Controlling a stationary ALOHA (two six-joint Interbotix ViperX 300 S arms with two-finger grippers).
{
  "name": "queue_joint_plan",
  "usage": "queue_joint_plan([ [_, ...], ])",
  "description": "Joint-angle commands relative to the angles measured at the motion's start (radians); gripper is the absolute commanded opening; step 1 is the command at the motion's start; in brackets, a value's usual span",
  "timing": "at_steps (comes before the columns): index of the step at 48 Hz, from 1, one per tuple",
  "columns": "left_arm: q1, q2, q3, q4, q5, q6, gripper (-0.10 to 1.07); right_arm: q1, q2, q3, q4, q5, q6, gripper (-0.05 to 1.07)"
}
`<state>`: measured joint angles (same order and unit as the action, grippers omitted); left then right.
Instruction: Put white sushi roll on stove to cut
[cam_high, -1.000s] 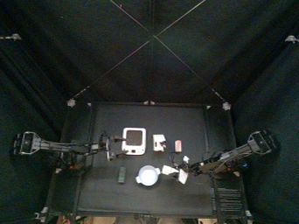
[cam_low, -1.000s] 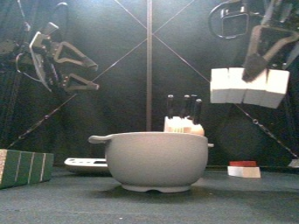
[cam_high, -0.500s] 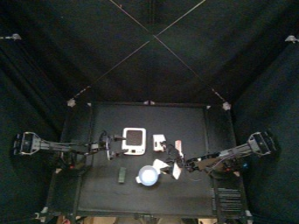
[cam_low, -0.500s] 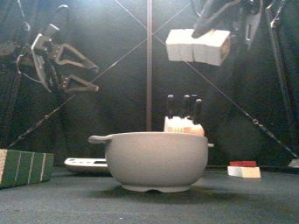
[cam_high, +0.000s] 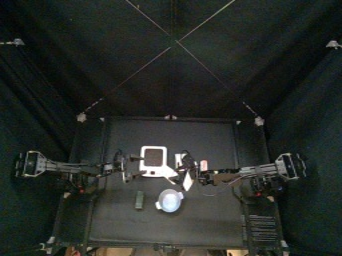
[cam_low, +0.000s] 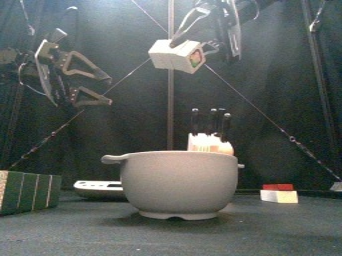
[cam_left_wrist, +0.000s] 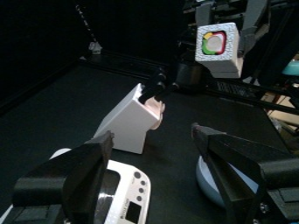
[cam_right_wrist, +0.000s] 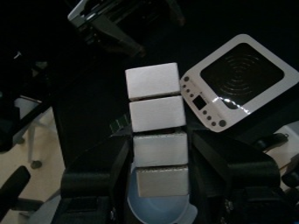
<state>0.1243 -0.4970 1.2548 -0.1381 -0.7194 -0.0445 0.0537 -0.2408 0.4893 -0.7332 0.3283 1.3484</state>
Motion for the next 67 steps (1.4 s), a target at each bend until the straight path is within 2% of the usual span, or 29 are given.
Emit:
queue_joint_plan([
  [1,0.003,-0.002,-0.009,-0.011,-0.005,0.0,1.04,-0.046,0.008,-0.046,0.052,-0.003,0.002,0.7],
  [8,0.003,-0.012,-0.003,-0.021,-0.005,0.002,1.04,-0.112,0.055,-0.087,0.135,-0.005,-0.002,0.7],
  [21,0.015,-0.072,0.043,-0.08,-0.005,0.003,1.04,-0.195,0.129,-0.164,0.135,0.046,0.0,0.7],
  [28,0.02,-0.117,0.063,-0.104,-0.005,0.003,1.04,-0.215,0.204,-0.235,0.129,0.097,0.008,0.7],
  [35,0.02,-0.14,0.077,-0.106,-0.003,0.003,1.04,-0.218,0.273,-0.308,0.086,0.169,0.058,0.7],
  [46,0.021,-0.146,0.078,-0.121,0.018,0.002,1.04,-0.195,0.36,-0.411,-0.098,0.373,0.252,0.71],
  [58,0.021,-0.146,0.077,-0.121,0.021,0.005,1.04,-0.156,0.448,-0.465,-0.169,0.431,0.454,0.71],
  [67,0.025,-0.146,0.078,-0.12,0.021,0.005,1.04,-0.132,0.491,-0.491,-0.202,0.466,0.545,0.71],
])
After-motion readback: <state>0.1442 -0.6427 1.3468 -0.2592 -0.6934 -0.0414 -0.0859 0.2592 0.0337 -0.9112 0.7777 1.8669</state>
